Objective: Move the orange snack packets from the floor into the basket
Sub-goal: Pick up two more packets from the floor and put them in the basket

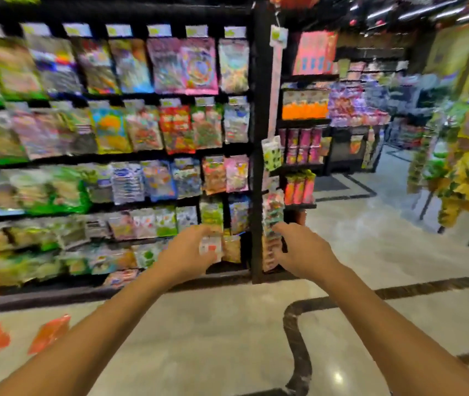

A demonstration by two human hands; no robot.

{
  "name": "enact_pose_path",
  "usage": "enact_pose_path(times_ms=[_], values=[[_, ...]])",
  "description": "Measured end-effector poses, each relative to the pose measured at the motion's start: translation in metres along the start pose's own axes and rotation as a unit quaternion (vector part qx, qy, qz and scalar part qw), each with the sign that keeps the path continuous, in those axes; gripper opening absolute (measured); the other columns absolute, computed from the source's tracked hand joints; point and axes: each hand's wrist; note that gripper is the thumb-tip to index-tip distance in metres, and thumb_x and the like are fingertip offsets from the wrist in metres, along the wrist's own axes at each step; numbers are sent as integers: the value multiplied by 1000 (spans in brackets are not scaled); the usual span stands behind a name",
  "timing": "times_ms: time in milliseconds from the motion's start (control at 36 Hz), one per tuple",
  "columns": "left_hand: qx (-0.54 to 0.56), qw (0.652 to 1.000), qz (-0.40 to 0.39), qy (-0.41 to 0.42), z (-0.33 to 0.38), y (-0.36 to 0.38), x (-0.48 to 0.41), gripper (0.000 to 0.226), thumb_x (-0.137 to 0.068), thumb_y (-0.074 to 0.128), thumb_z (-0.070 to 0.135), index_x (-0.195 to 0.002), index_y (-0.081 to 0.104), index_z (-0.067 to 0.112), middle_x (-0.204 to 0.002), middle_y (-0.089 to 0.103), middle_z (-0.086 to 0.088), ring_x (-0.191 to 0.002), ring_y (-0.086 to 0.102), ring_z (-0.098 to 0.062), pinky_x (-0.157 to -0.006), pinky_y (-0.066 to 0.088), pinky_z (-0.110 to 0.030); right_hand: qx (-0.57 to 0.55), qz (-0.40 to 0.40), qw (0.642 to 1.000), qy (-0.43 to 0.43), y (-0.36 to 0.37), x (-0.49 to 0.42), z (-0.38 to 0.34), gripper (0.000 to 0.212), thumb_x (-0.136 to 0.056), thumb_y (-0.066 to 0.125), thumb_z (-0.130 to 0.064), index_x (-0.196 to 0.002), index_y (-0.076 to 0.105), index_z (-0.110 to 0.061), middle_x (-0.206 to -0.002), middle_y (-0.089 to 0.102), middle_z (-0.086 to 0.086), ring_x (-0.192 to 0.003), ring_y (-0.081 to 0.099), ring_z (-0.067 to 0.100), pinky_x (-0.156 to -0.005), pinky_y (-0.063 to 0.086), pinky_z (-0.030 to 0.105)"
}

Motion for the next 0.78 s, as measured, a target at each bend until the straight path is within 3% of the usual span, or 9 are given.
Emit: enact_pose_path(times_ms=[56,139,222,278,361,472,611,778], values=[[-6,999,25,-43,-40,-28,19,55,-85,63,30,-137,50,19,-140,53,-5,-125,52,-22,-97,40,-29,-19,-22,999,-37,12,-17,-45,44,-94,57,-38,-135,49,-26,-115,63,0,-98,63,24,-76,57,43],[1,994,41,-104,-95,-67,49,59,-88,61,31,-143,43,21,-146,47,-3,-130,49,-21,-104,44,-35,-36,-55,994,-88,31,-39,-113,47,-94,56,-37,-139,47,-25,-135,59,1,-116,60,26,-91,54,48],[0,986,77,-148,-148,-102,78,55,-88,61,31,-140,46,22,-141,50,-3,-121,55,-19,-92,45,-28,-52,-80,986,-137,51,-58,-182,50,-94,58,-35,-141,48,-21,-140,58,5,-124,56,28,-99,51,48],[2,979,110,-174,-183,-125,96,52,-89,61,30,-138,48,22,-140,52,-2,-123,54,-19,-88,41,-24,-57,-90,981,-163,66,-70,-228,49,-94,59,-33,-140,49,-17,-138,59,7,-123,57,28,-99,50,46],[-3,968,131,-212,-239,-160,120,53,-90,60,32,-140,47,21,-143,50,-1,-127,51,-19,-95,42,-29,-55,-98,975,-192,89,-89,-296,49,-94,59,-32,-139,49,-15,-136,59,9,-121,57,28,-98,50,44],[-11,959,141,-247,-312,-204,150,53,-90,61,33,-140,45,23,-144,48,-1,-121,54,-19,-92,47,-32,-66,-105,965,-231,120,-111,-383,52,-94,61,-38,-140,49,-17,-137,59,7,-122,56,28,-98,50,44],[-4,949,147,-279,-395,-251,184,58,-91,61,31,-144,41,21,-146,47,-1,-130,48,-20,-104,45,-40,-71,-111,956,-262,158,-136,-479,51,-93,61,-37,-140,50,-19,-134,61,6,-118,59,26,-92,51,38],[-10,937,159,-311,-476,-289,209,59,-89,62,34,-143,41,24,-146,48,2,-127,50,-18,-100,46,-35,-77,-156,945,-278,194,-164,-568,48,-92,59,-33,-136,52,-18,-132,64,10,-117,61,29,-94,53,47]])
Point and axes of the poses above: each hand's wrist, its own x-axis away from the middle knuckle, its own y-axis out of the palm, z = x × y
